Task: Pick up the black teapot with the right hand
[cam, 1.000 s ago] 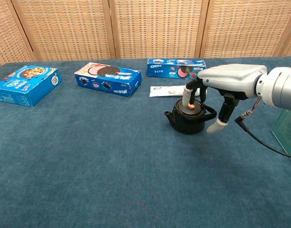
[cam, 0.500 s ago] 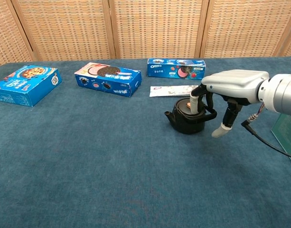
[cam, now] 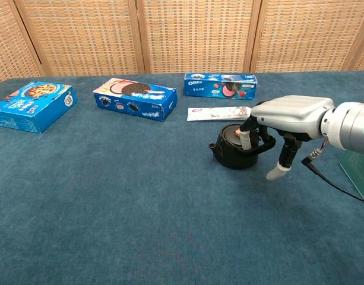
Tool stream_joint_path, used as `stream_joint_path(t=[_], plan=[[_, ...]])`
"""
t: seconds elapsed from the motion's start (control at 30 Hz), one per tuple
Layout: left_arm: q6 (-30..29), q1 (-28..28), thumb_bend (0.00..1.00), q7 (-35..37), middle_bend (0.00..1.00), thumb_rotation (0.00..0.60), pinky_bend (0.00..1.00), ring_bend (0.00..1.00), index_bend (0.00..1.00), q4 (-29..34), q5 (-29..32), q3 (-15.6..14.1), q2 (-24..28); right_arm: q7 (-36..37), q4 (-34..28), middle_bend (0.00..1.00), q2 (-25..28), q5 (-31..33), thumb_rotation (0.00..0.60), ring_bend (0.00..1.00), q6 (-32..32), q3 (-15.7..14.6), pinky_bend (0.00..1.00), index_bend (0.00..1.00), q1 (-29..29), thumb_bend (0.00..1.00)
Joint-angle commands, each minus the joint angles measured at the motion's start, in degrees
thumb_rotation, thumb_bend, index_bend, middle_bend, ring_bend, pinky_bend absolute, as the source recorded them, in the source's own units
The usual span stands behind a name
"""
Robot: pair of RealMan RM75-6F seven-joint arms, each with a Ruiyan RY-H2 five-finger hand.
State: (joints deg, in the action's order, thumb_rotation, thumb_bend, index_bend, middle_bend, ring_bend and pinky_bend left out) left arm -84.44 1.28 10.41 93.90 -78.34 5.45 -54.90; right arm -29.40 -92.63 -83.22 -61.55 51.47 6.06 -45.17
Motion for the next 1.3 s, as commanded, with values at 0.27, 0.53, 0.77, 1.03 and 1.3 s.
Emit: stream_joint_path(t=[0.27,0.53,0.77,1.03,1.3], plan=[[-0.09,-0.02,0.00,0.12,0.00,0.600,0.00,0.00,0.00,-0.13,0.05,0.05,-0.05,-2.20,1.33,0.54,-1.01,-0.08,0.600,0.50,-0.31,-1.49,0.00,0.50,-0.63,0.00],[-0.06,-0.03,0.00,0.43,0.00,0.600,0.00,0.00,0.00,-0.20,0.12,0.10,0.02,-3.79,1.56,0.55,-1.50,0.68,0.600,0.52,-0.65,-2.05,0.00,0.53,-1.23,0.00],[-0.14,-0.11,0.00,0.85,0.00,0.600,0.00,0.00,0.00,-0.30,0.08,0.09,0.13,-5.72,2.46,0.56,-2.46,1.89,0.600,0.53,-1.12,-2.67,0.00,0.54,-1.89,0.00],[0.06,-0.03,0.00,1.01,0.00,0.600,0.00,0.00,0.00,-0.43,0.17,0.12,0.13,-6.70,2.51,0.61,-2.87,3.44,0.600,0.57,-1.22,-2.59,0.00,0.60,-2.47,0.00],[0.16,-0.01,0.00,1.30,0.00,0.600,0.00,0.00,0.00,-0.51,0.35,0.22,0.18,-6.18,1.37,0.80,-2.32,4.12,0.600,0.68,-1.01,-1.46,0.00,0.81,-3.17,0.00]])
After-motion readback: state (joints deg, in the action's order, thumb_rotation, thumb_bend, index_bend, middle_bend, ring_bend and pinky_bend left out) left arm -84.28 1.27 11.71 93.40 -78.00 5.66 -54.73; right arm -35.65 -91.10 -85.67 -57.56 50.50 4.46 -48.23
